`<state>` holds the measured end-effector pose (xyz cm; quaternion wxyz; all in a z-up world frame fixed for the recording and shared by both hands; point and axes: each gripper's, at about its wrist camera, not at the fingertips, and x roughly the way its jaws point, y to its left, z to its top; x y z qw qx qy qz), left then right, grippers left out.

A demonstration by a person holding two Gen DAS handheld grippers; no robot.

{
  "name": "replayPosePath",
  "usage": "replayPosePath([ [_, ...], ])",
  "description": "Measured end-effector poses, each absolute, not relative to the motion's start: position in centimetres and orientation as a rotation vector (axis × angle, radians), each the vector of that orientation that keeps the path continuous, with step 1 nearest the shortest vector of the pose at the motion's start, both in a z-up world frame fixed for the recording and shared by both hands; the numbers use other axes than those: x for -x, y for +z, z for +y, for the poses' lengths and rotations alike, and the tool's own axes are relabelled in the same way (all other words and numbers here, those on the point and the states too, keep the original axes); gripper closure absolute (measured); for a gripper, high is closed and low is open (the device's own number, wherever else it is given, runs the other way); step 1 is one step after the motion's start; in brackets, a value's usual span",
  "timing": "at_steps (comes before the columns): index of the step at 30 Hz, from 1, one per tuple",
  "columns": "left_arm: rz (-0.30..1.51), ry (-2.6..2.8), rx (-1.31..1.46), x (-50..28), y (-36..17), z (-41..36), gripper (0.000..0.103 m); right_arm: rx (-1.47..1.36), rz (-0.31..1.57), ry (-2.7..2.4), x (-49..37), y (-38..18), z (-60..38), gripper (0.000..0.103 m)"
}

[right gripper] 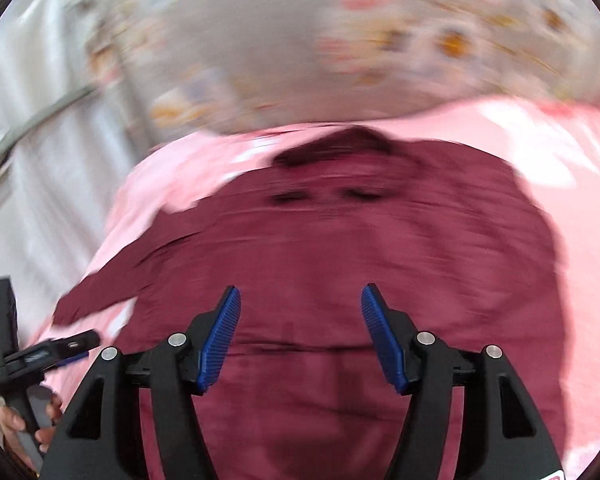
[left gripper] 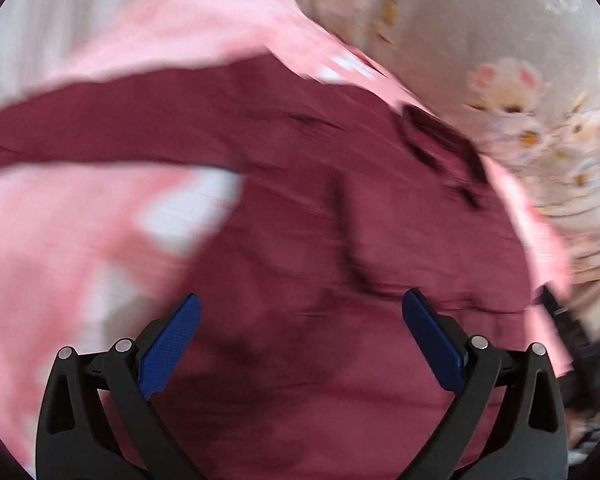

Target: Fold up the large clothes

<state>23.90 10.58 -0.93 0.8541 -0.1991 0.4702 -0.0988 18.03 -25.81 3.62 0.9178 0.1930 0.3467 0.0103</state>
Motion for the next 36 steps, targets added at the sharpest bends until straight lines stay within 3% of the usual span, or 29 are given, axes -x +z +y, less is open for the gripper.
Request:
replayPosePath([
  [6, 1.109, -0.327, 0.573, -28.0, -3.7, 5.2, 0.006, -0.709, 0.723, -0.138, -16.6, -0.2, -36.5, 0.040],
  [8, 1.089, -0.291, 0.551, -28.7, -3.7, 4.2, 0.014, -0.754, 0.726, -0.157, -17.1, -1.2, -38.2, 0.040],
  [9, 1.076, -0.272, 0.525, -29.0, -3.5, 3.8, 0.032, -0.766, 0.729, -0.158, -17.5, -1.5, -38.6, 0.040],
  [10, 1.067, -0.258, 0.496, -29.3, -3.3, 3.4, 0.058, -0.781, 0.730, -0.158, -17.9, -1.8, -39.1, 0.040],
  [12, 1.046, -0.207, 0.435, -30.1, -2.8, 3.0, 0.087, -0.818, 0.727, -0.167, -19.2, -2.4, -40.3, 0.045],
  [13, 1.034, -0.198, 0.424, -30.4, -2.6, 3.1, 0.097, -0.828, 0.727, -0.178, -19.8, -2.6, -40.7, 0.055],
  [14, 1.010, -0.193, 0.405, -30.8, -1.9, 3.2, 0.098, -0.829, 0.735, -0.193, -20.8, -2.7, -41.1, 0.076],
  [16, 0.949, -0.180, 0.368, -31.3, -0.5, 3.5, 0.099, -0.814, 0.752, -0.209, -22.1, -2.6, -41.5, 0.101],
  [21, 0.819, -0.140, 0.255, -30.6, 1.6, 3.9, 0.099, -0.607, 0.565, -0.187, -20.9, 2.1, -38.8, 0.101],
  [27, 0.959, -0.121, 0.204, -31.7, -5.3, 3.1, 0.099, -0.513, 0.795, -0.281, -23.1, -2.7, -38.5, 0.101],
  [33, 0.868, -0.093, 0.114, -30.5, -5.8, 2.0, 0.098, -0.427, 0.847, -0.317, -23.8, -3.1, -37.7, 0.100],
  [36, 0.856, -0.093, 0.108, -30.2, -6.0, 2.0, 0.098, -0.425, 0.809, -0.401, -21.6, -1.1, -36.6, 0.093],
])
